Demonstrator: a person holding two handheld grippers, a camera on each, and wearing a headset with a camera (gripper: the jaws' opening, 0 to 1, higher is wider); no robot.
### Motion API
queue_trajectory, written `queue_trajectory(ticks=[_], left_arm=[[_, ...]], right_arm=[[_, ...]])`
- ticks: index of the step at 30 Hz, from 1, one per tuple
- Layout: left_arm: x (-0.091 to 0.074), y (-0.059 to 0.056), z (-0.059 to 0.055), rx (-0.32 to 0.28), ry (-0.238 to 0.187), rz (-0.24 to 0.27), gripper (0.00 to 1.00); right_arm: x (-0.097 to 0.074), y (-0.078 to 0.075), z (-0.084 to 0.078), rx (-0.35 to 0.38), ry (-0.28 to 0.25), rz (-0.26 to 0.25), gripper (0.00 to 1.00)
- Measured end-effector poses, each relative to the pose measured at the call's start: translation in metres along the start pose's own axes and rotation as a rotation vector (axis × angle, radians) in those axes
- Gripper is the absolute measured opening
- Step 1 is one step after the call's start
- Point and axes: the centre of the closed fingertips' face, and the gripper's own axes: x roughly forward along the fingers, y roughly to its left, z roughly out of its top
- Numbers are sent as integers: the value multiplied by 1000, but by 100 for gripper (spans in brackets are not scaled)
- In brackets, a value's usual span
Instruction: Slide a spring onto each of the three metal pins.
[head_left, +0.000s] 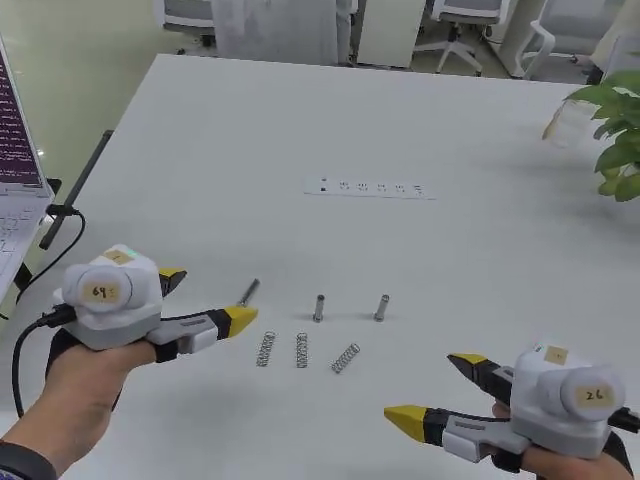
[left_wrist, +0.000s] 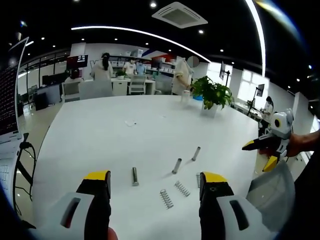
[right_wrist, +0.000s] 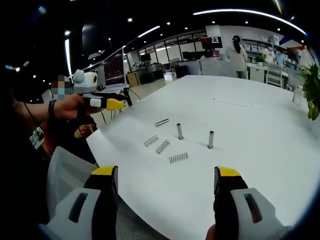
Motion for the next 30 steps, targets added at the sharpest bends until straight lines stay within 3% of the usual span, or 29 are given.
queue_trajectory(ticks=[15,30], left_arm=[[16,6,5,-20,6,-1,65],[46,18,4,-29,27,-12,62]], right_arm=[[2,-4,5,6,-8,-4,76],[0,-5,2,15,-3,-14,75]])
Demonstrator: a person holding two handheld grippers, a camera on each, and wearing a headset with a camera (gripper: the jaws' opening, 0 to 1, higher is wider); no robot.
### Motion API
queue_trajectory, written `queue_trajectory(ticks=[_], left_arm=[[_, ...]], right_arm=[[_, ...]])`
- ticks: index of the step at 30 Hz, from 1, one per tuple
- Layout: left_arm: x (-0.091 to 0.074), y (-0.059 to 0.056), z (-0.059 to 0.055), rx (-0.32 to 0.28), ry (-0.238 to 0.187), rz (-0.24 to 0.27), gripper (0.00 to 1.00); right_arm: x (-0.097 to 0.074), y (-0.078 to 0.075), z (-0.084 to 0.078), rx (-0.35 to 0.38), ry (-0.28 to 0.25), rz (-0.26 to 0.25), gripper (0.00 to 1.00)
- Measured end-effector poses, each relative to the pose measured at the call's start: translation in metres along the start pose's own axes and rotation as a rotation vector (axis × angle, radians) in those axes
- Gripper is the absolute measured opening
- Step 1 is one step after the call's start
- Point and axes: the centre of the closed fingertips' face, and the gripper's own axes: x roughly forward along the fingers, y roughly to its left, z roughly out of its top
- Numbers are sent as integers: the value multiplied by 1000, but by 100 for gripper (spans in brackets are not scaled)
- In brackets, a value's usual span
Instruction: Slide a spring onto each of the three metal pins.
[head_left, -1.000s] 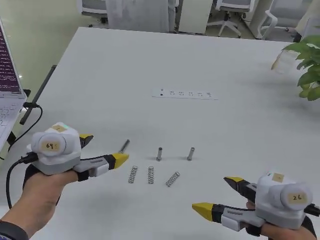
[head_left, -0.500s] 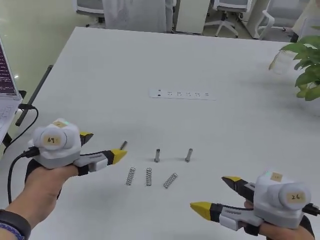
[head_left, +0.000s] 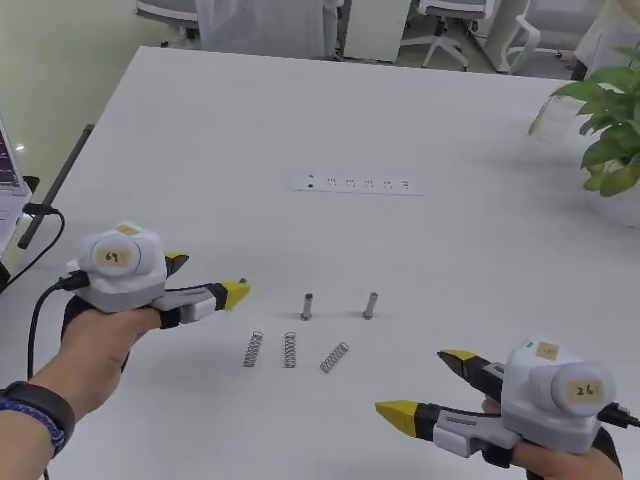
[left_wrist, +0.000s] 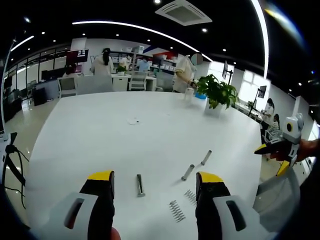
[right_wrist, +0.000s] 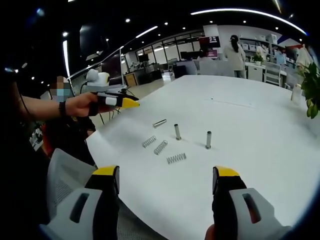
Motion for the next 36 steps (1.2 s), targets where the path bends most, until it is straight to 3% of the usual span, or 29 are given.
queue_trajectory(ticks=[20,36], left_arm=[[45,20,-15,-24,61,17,56],[76,23,-37,-38,136,23,45]], right_arm=[[3,-6,2,10,6,-6,74],[4,-11,-8,38,26,-7,73]])
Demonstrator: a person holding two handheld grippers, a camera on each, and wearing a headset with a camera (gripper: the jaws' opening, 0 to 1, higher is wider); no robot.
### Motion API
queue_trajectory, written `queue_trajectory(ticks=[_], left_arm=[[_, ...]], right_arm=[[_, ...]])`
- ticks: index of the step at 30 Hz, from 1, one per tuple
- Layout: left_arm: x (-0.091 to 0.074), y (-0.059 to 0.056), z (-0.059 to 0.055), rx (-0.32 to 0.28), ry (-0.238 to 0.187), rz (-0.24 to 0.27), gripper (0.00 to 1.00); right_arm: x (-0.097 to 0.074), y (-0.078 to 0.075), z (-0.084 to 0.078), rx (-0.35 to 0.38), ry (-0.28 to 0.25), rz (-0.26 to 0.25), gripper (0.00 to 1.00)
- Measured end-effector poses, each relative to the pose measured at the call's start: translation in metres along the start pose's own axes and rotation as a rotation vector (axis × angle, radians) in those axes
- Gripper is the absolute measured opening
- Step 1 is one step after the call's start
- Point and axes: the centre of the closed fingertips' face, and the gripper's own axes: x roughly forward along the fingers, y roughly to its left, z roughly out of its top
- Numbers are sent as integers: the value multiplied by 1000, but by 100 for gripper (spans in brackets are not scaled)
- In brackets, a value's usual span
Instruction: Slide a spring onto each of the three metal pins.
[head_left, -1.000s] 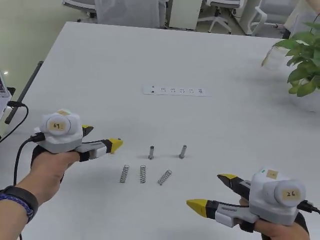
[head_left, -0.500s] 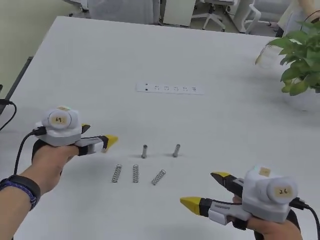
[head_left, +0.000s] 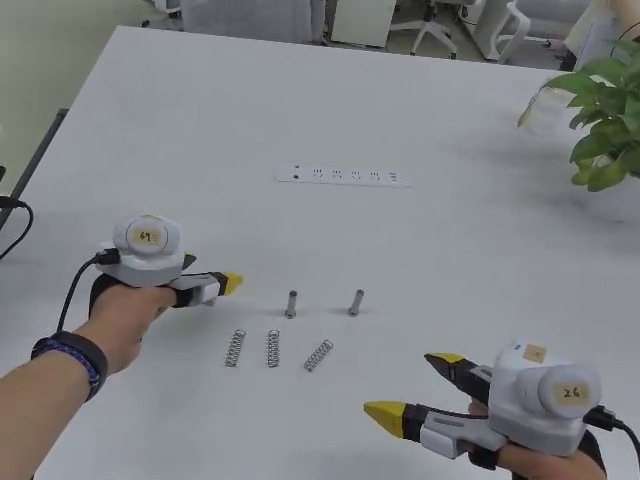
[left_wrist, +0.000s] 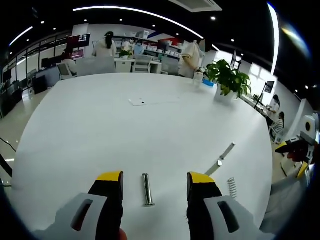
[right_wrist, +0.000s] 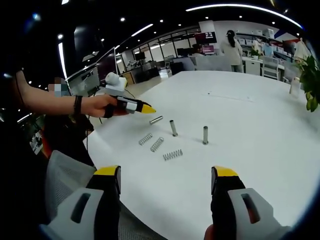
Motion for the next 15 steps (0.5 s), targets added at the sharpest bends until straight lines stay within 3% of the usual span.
queue_trajectory(ticks=[5,15], left_arm=[[11,1,-9,-6,35,-5,43],[27,8,-22,-2,90,11,30]], right_arm=[[-1,-4,0,5,0,-9,72],[-3,-9,-1,2,6,-17,73]])
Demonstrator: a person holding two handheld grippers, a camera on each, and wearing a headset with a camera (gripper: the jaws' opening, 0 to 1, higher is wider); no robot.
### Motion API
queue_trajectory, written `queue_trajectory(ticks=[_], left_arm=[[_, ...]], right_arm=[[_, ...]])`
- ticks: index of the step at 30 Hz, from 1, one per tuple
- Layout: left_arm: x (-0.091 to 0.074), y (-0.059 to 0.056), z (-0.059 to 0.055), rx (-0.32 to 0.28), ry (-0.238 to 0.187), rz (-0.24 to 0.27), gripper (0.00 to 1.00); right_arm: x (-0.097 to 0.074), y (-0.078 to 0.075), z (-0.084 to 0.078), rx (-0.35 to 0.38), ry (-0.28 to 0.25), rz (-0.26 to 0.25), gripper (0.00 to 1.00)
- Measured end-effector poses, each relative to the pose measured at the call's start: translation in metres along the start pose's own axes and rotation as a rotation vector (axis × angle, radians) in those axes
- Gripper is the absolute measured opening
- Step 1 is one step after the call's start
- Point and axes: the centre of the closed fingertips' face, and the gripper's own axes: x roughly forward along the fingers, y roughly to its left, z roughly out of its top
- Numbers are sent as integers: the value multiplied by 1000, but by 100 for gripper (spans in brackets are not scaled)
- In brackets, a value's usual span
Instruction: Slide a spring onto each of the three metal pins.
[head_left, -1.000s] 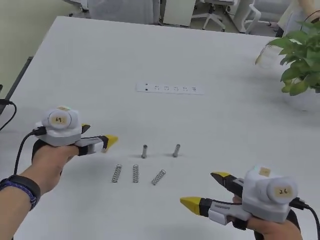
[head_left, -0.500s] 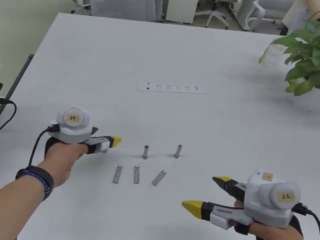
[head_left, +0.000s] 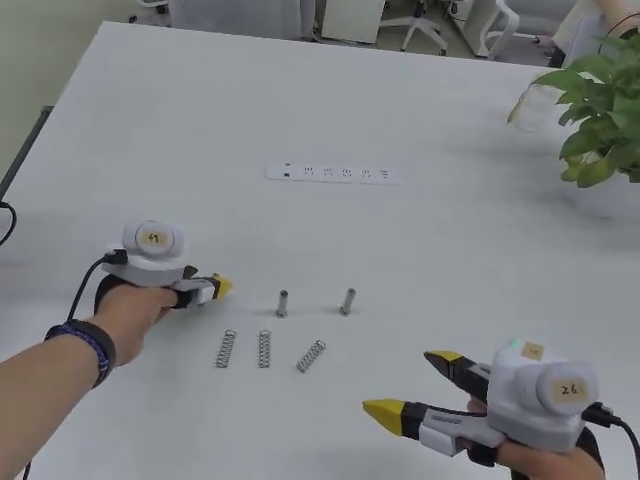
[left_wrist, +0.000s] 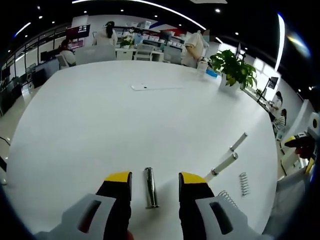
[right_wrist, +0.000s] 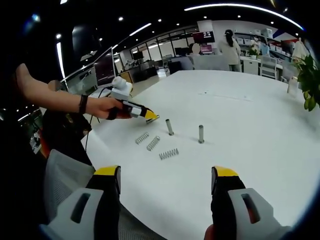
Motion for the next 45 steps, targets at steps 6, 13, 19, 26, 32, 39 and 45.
queue_trajectory(ticks=[6,13,19,26,32,39,45], left_arm=[[5,1,-4,7,18,2,23],[10,0,-6,30,44,-10,18],[15,1,-8,32,63,6,12],[19,6,-5,10,56,41,1],[21,6,-2,-17,60,66,0],[18,5,-6,-51,82,60,0],[7,4,0,-53,60,57,0]], right_arm=[[-1,0,-1,0,3,0,72],[1,1,0,-7,7,4,72],[4,-2,2,-10,9,4,71],[4,-2,0,-10,10,7,71],[2,-2,-4,-2,16,5,71],[-1,-4,-2,1,7,-5,70],[1,0,-4,2,6,3,70]])
